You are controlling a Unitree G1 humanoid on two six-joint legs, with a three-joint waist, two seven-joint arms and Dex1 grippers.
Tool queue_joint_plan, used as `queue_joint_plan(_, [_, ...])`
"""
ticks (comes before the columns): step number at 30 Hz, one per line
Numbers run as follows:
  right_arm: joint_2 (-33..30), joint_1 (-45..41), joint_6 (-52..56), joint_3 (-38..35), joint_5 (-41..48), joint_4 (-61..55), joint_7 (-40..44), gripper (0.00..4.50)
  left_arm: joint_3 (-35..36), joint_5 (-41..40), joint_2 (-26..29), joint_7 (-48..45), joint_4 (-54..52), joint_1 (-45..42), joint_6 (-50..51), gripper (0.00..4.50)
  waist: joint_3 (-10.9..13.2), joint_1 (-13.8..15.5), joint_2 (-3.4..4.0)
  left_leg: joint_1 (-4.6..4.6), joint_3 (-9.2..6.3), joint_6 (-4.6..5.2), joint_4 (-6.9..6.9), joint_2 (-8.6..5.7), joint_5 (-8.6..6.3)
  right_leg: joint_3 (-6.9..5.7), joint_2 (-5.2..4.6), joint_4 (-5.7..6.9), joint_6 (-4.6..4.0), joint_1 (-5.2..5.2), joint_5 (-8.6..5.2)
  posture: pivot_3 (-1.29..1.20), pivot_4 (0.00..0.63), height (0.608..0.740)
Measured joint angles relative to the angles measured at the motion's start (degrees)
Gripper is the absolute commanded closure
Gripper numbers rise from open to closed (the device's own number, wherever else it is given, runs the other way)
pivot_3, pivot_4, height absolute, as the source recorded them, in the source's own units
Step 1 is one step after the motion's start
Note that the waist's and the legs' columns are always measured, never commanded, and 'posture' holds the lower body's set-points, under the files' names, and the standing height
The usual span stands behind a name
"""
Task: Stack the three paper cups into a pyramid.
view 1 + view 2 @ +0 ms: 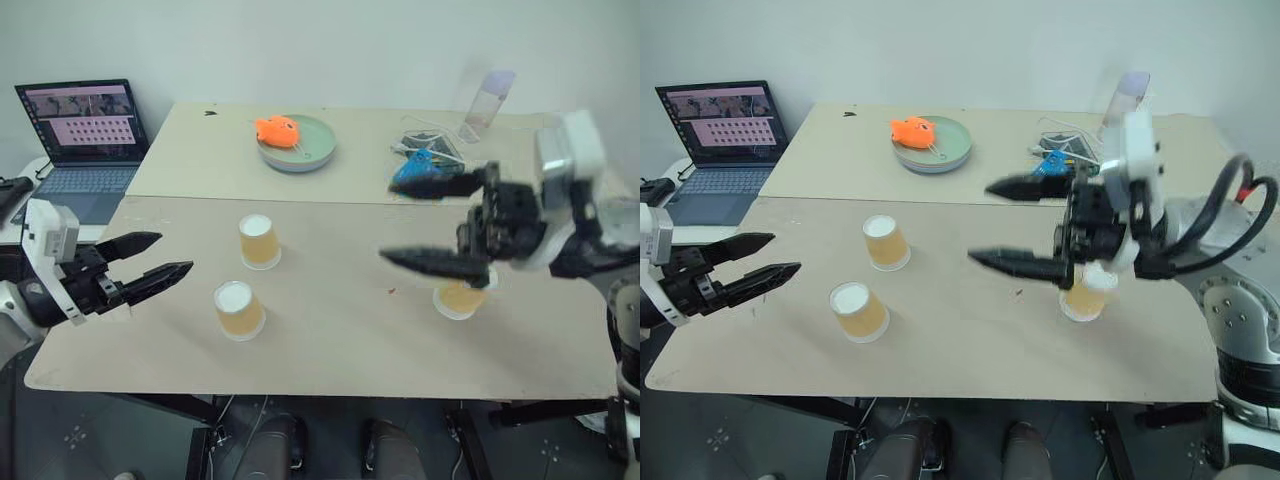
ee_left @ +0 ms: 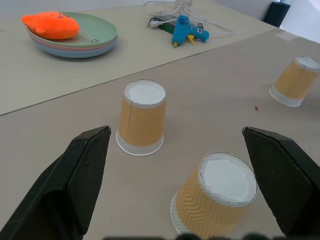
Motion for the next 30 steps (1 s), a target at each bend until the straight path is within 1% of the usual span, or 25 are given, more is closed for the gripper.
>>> queue_joint_plan(3, [-0.1, 1.2, -0.6, 3.4, -4.2, -0.1, 1.3, 0.02, -1.8, 1.1, -0.5, 0.0, -0.8, 0.2, -0.1, 0.00, 0.0, -0.1, 0.00, -0.02, 0.16, -0.02, -0.04, 0.04, 0.00, 0.18, 0.03, 0.04, -0.01, -0.18, 0.02, 0.00, 0.150, 0.740])
queue_joint_plan(5, [0.2, 2.6, -2.1, 7.5, -9.1, -0.6, 1.7, 0.02, -4.4, 0.9, -1.7, -0.1, -2.1, -0.1, 0.0, 0.00, 0.0, -0.1, -0.01, -0.02, 0.22, -0.04, -0.06, 0.10, -0.01, 0.23, 0.09, 0.03, -0.02, -0.20, 0.02, 0.00, 0.150, 0.740])
queue_joint_plan(7, [1.5, 3.7, -2.6, 12.3, -12.6, -0.6, 2.1, 0.02, -8.1, 0.3, -3.1, -0.5, -3.4, 0.0, 0.7, 0.00, 0.0, -0.2, -0.03, -0.11, 0.30, -0.05, -0.06, 0.10, 0.00, 0.35, 0.11, 0.06, -0.41, -0.35, 0.28, 0.00, 0.150, 0.740])
queue_joint_plan(9, [2.2, 3.9, -3.1, 14.7, -15.5, -0.6, 2.2, 0.02, -10.1, 0.4, -3.1, -1.2, -4.0, 0.0, 0.9, 0.00, 0.0, -0.2, -0.03, -0.19, 0.38, -0.08, -0.05, 0.11, 0.02, 0.43, 0.17, 0.07, -0.48, -0.52, 0.33, 0.00, 0.150, 0.740])
queue_joint_plan(13, [3.2, 4.3, -4.1, 15.8, -19.5, -0.2, 2.2, 0.02, -12.9, 0.6, -2.7, -3.3, -4.8, -0.1, 1.1, 0.00, 0.0, -0.2, -0.04, -0.18, 0.45, -0.08, -0.05, 0.18, 0.02, 0.44, 0.23, 0.05, -0.50, -0.53, 0.33, 0.00, 0.150, 0.740])
queue_joint_plan(20, [5.4, 4.7, -4.1, 15.8, -20.2, 0.0, 1.3, 0.02, -15.0, 2.8, -1.5, -5.8, -3.6, -2.5, 0.4, 0.00, 0.0, -0.1, -0.03, -0.18, 0.46, -0.07, -0.05, 0.19, 0.01, 0.45, 0.23, 0.05, -0.50, -0.54, 0.33, 0.00, 0.150, 0.740])
queue_joint_plan(24, [6.4, 5.0, -3.6, 15.1, -19.7, -0.3, 0.5, 0.02, -18.1, 6.7, -1.6, -6.6, -1.7, -4.0, -1.4, 0.00, 0.0, -0.1, -0.03, -0.18, 0.48, -0.06, -0.05, 0.18, 0.01, 0.45, 0.24, 0.05, -0.51, -0.54, 0.34, 0.00, 0.150, 0.740])
queue_joint_plan(28, [8.1, 5.4, -1.8, 13.3, -16.5, -0.9, -0.7, 0.02, -22.9, 12.1, -3.6, -6.8, 0.5, -6.2, -5.6, 0.00, 0.0, 0.0, -0.04, -0.18, 0.49, -0.06, -0.05, 0.20, 0.01, 0.45, 0.24, 0.04, -0.55, -0.54, 0.38, 0.00, 0.150, 0.740])
queue_joint_plan(30, [8.2, 5.5, -1.0, 12.1, -15.0, -1.3, -1.3, 0.02, -23.7, 13.4, -4.5, -7.1, 1.4, -6.9, -6.7, 0.00, 0.0, 0.0, -0.04, -0.18, 0.48, -0.05, -0.05, 0.21, 0.00, 0.46, 0.24, 0.04, -0.55, -0.54, 0.38, 0.00, 0.150, 0.740])
